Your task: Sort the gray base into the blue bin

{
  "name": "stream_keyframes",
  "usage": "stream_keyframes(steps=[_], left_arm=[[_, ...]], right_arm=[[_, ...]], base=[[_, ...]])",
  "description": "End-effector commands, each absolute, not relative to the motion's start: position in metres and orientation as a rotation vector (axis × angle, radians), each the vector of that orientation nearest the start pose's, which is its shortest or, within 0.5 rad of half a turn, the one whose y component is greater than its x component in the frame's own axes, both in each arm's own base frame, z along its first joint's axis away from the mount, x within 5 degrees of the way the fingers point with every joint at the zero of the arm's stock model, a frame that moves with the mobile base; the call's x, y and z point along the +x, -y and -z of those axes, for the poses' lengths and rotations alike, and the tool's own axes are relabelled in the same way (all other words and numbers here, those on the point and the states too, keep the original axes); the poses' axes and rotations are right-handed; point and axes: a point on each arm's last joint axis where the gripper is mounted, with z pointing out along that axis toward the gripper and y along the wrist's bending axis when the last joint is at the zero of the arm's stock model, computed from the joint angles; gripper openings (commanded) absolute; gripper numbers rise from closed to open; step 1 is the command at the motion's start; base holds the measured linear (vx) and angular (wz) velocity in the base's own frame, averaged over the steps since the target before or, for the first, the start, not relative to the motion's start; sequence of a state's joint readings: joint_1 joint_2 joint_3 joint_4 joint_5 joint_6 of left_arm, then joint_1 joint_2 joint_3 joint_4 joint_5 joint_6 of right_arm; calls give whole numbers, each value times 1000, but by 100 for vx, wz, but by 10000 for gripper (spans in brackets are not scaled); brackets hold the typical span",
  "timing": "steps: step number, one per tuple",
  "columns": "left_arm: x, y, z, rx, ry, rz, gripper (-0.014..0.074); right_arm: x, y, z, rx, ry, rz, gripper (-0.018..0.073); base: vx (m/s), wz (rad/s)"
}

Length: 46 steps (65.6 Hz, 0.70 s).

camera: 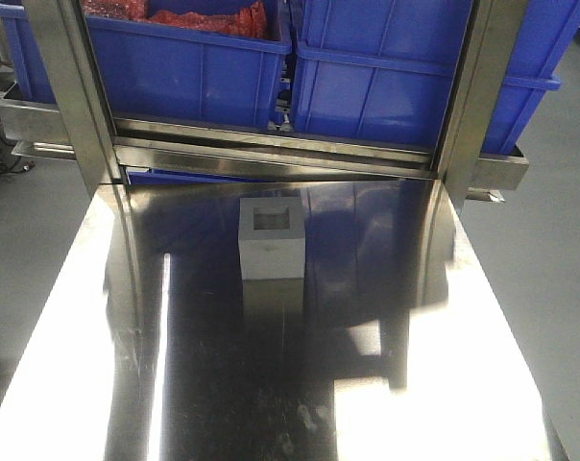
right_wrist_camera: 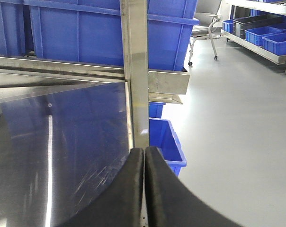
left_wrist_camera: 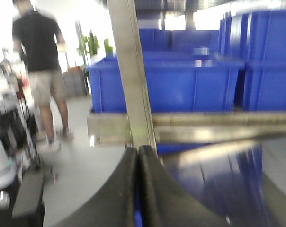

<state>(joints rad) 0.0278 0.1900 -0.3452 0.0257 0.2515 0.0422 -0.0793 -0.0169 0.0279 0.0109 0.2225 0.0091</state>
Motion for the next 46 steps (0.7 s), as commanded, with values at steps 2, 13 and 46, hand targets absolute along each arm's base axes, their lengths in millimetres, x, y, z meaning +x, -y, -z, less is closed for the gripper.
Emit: stream_keyframes(steps=[2, 13, 46], left_arm=[[79, -3, -323, 19, -1643, -69, -6], [103, -3, -335, 20, -1714, -68, -6], [108, -4, -333, 20, -1735, -66, 431]], right_arm=[[56, 4, -191, 70, -1645, 57, -5], [56, 4, -191, 70, -1645, 57, -5], [56, 4, -191, 70, -1645, 57, -5]], base=[[0, 0], [0, 0], [0, 0]])
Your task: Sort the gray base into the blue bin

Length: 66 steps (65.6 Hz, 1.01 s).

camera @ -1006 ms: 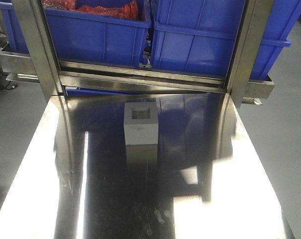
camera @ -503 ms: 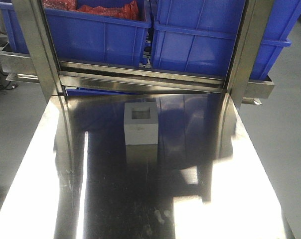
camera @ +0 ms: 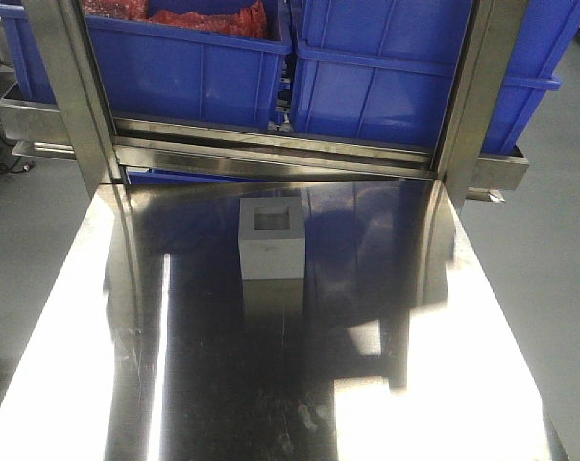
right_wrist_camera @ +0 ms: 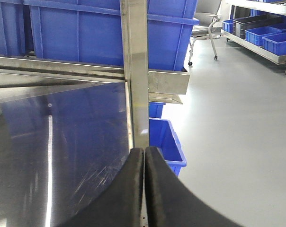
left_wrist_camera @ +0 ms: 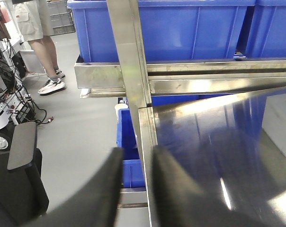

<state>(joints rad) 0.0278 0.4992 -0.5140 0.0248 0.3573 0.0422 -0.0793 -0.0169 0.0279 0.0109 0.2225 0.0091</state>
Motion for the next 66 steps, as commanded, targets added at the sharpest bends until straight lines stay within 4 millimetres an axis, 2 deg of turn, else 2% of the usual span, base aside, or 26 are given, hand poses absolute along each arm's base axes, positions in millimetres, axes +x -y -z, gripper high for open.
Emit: stream_keyframes(steps=[1, 6, 11, 24, 44, 50, 57, 66], left_arm=[[108, -4, -333, 20, -1735, -66, 462], [108, -4, -334, 20, -1728, -66, 629], [108, -4, -333, 20, -1730, -66, 736], [108, -4, -334, 20, -1730, -66, 706], [112, -3, -334, 13, -1737, -46, 580], [124, -2, -338, 13, -1762, -28, 569], [149, 2, -350, 33, -1811, -2, 569], [195, 13, -361, 105, -1869, 25, 569]], right_arm=[[56, 4, -191, 70, -1645, 57, -5], [56, 4, -191, 70, -1645, 57, -5], [56, 4, -191, 70, -1645, 57, -5], [56, 4, -191, 70, -1645, 57, -5], [56, 4, -191, 70, -1645, 57, -5], [56, 4, -191, 70, -1645, 57, -5], [56, 4, -191, 70, -1645, 57, -5], [56, 4, -191, 70, -1645, 57, -5]], base=[[0, 0], [0, 0], [0, 0], [0, 0], [0, 0], [0, 0], [0, 0], [0, 0]])
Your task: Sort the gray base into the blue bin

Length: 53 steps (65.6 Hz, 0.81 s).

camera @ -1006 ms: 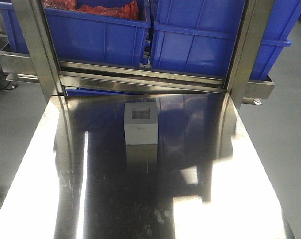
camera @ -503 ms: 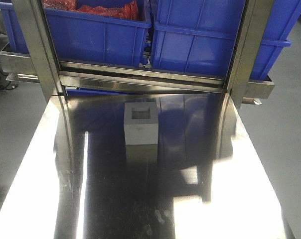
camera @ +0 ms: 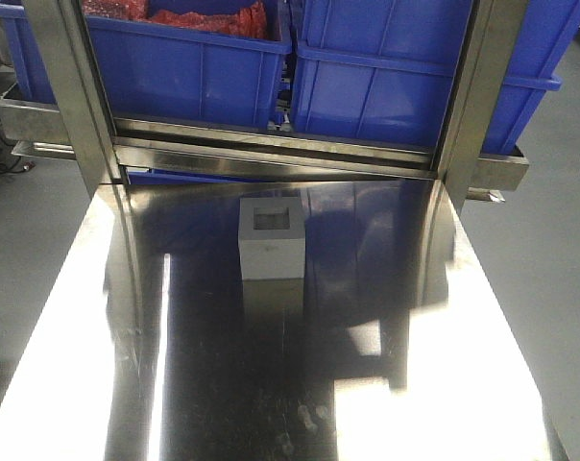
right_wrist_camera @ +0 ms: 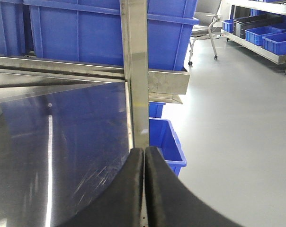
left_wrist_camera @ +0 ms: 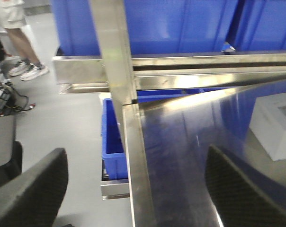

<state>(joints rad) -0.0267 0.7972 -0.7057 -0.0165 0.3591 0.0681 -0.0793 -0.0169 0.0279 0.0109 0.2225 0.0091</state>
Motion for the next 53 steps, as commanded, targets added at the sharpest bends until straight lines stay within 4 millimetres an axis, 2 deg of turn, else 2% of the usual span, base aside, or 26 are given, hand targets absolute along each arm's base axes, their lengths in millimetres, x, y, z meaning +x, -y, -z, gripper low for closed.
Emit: stream_keyframes(steps=[1, 13, 20, 27, 37, 53], left_arm=[[200, 15, -364, 112, -1865, 30, 569], [262, 49, -368, 224, -1929, 101, 569], [298, 78, -363, 304, -1970, 144, 569], [325, 105, -352, 358, -2047, 184, 569], [352, 140, -340, 400, -2140, 240, 569], [386, 182, -327, 308, -2219, 357, 569]], right_arm=[[56, 4, -191, 70, -1645, 57, -5], [56, 4, -191, 70, -1645, 57, -5], [56, 4, -191, 70, -1645, 57, -5], [56, 4, -191, 70, -1645, 57, -5], [56, 4, -191, 70, -1645, 57, -5], [56, 4, -191, 70, -1645, 57, -5]], base=[[0, 0], [0, 0], [0, 0], [0, 0], [0, 0], [0, 0]])
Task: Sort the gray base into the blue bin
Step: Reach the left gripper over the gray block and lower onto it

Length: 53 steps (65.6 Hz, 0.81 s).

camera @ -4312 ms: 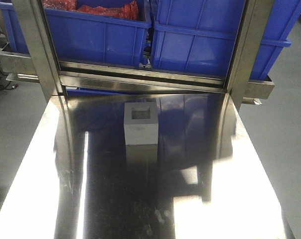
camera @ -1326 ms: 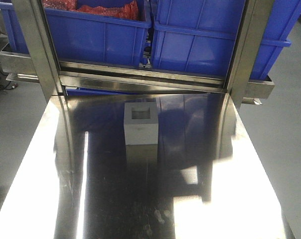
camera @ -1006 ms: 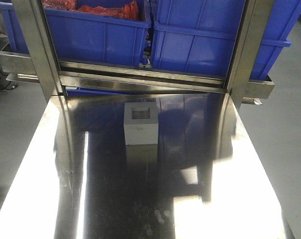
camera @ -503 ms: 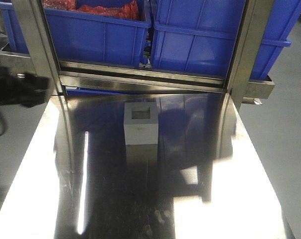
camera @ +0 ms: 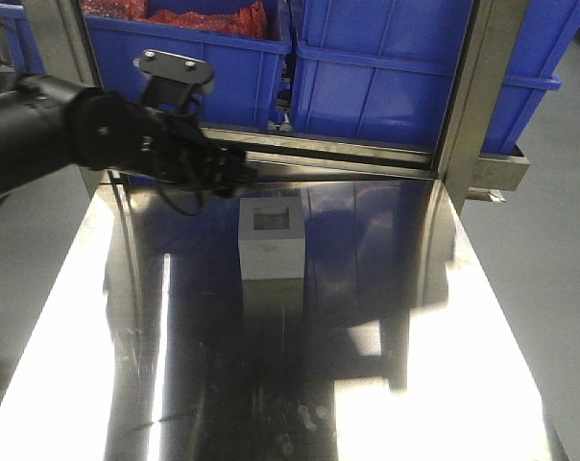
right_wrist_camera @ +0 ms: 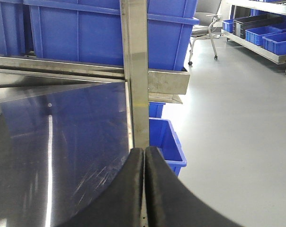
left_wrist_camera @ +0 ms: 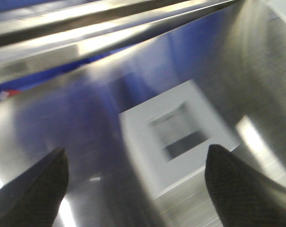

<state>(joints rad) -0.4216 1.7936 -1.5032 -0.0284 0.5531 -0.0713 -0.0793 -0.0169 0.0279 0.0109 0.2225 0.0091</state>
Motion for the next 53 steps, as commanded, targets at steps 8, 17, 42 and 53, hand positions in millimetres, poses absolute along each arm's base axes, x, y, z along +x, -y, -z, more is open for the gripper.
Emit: stream_keyframes(steps=[8, 17, 42, 53], left_arm=[[401, 195, -317, 258, -2277, 403, 569], [415, 204, -303, 236, -2333, 438, 569], [435, 215, -261, 173, -2422, 456, 569], [437, 216, -255, 175, -2434, 449, 569]], right_arm=[[56, 4, -191, 70, -1645, 57, -5], [56, 4, -191, 70, -1645, 57, -5], [56, 4, -191, 70, -1645, 57, -5], [56, 4, -191, 70, -1645, 57, -5]], base=[[0, 0], [0, 0], [0, 0], [0, 0]])
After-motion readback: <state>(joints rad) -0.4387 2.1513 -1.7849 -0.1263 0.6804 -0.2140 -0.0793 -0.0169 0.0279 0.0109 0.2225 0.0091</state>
